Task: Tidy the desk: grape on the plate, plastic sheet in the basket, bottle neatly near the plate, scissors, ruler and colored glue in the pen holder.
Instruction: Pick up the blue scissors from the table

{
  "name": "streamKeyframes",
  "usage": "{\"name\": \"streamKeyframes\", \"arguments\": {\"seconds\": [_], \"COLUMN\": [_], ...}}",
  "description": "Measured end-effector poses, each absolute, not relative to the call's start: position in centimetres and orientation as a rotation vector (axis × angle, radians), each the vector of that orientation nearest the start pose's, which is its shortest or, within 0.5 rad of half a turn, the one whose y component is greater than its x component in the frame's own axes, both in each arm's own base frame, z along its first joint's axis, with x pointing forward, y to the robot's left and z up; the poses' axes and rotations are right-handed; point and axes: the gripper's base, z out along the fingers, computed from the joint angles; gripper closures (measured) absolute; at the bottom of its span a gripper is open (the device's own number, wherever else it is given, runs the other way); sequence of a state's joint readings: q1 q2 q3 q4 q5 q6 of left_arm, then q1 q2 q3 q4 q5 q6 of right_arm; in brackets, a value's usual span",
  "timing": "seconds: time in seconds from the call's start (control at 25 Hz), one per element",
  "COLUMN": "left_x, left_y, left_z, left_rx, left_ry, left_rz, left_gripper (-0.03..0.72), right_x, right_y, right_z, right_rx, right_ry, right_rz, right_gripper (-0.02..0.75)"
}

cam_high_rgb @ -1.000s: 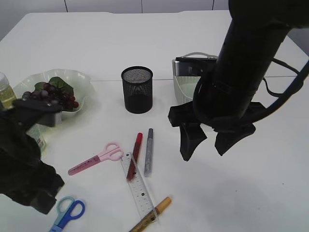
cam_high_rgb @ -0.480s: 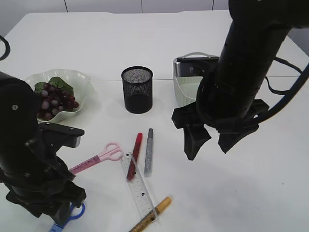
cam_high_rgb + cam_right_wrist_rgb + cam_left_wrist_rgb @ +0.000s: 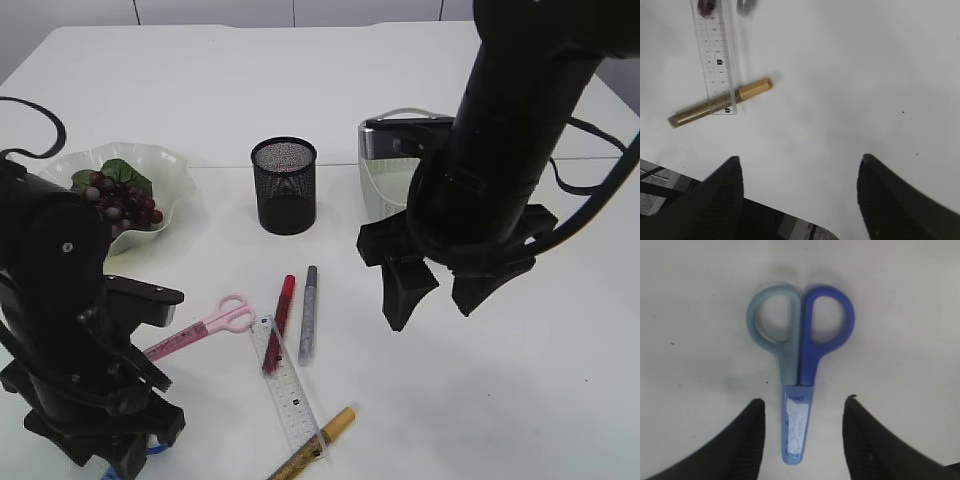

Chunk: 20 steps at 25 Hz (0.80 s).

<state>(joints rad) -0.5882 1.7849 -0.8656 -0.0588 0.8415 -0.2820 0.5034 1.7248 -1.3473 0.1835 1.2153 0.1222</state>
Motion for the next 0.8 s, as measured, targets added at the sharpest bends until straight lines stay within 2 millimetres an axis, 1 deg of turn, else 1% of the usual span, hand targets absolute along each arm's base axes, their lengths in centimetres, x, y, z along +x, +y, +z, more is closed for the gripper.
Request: {"name": "streamKeyframes", "arguments": {"seconds": [0.16,0.48,0.8], "left_x": [22.6,22.8,22.8], "left_y": [-15.5,-15.7,-15.7], "left_z": [12.5,12.6,12.0], "left_rx": [0.430,0.427,0.429], "left_ry": [3.233,3.212,3.229], "left_rz": [0.017,0.002,0.015], "left_gripper": [0.318,0.318,0.318], "right_x": [28.7,29.3,29.3], "right_y": [17.6,17.9,17.9], "right_z": [25.9,27.4,27.4], "right_rx": [-0.510,-0.525,-0.529], "right_ry": [3.066,3.005,3.006], "right_rz": [0.295,0.318,0.318], "right_gripper": [0.215,0.215,0.215]}}
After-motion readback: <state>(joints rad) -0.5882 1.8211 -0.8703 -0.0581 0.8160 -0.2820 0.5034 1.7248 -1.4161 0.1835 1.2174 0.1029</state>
